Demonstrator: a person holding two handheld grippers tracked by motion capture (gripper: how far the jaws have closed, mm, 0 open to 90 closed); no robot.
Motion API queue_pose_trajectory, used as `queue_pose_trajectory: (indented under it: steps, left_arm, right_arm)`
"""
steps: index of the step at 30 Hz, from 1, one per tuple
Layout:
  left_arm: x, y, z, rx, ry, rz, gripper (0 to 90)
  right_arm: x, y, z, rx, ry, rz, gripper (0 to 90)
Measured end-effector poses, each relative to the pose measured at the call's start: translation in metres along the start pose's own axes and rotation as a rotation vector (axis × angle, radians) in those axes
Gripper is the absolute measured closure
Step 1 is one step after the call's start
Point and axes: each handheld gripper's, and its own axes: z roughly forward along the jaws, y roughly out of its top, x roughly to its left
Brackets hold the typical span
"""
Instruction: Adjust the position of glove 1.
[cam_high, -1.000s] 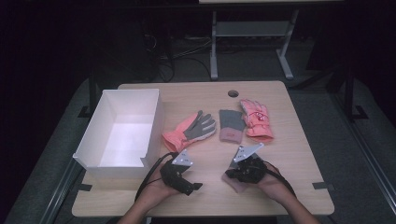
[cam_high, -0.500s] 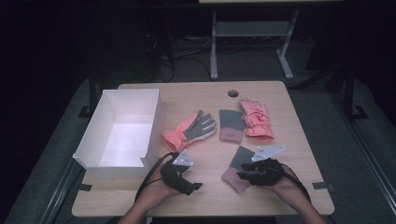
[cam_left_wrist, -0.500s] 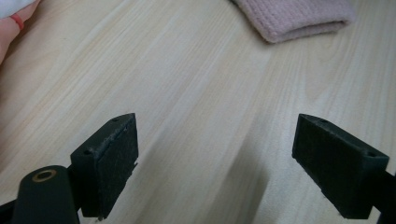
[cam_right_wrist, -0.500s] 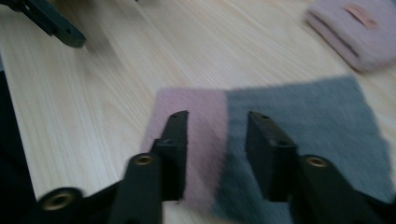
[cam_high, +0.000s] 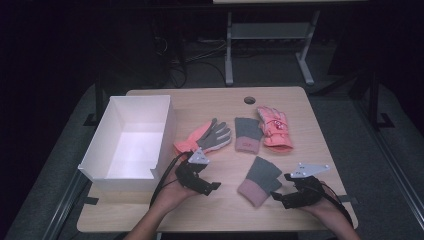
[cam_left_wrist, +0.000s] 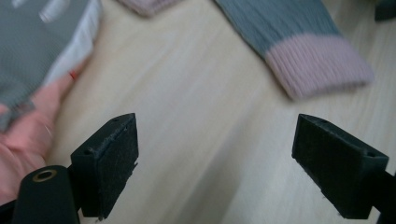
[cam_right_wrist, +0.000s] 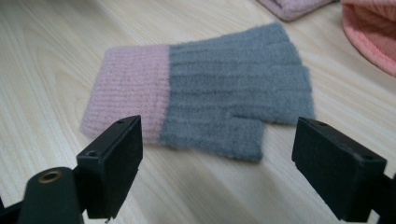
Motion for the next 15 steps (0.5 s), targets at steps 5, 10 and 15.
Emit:
queue_pose_trajectory:
  steps: [5,10,15]
  left_arm:
    - [0.009,0.022,0.007,-0.015,0.016,0.002,14.2]
    - [0.013,0.044,0.018,-0.029,0.030,0.025,14.8]
    - [0.018,0.065,0.032,-0.026,0.041,0.036,19.4]
  right_arm:
    - [0.002,0.000,0.001,0.004,-0.001,-0.011,15.3]
    - [0.000,0.001,0.001,-0.001,0.001,-0.008,15.4]
    - [-0.002,0.000,0.001,-0.002,0.005,0.003,15.4]
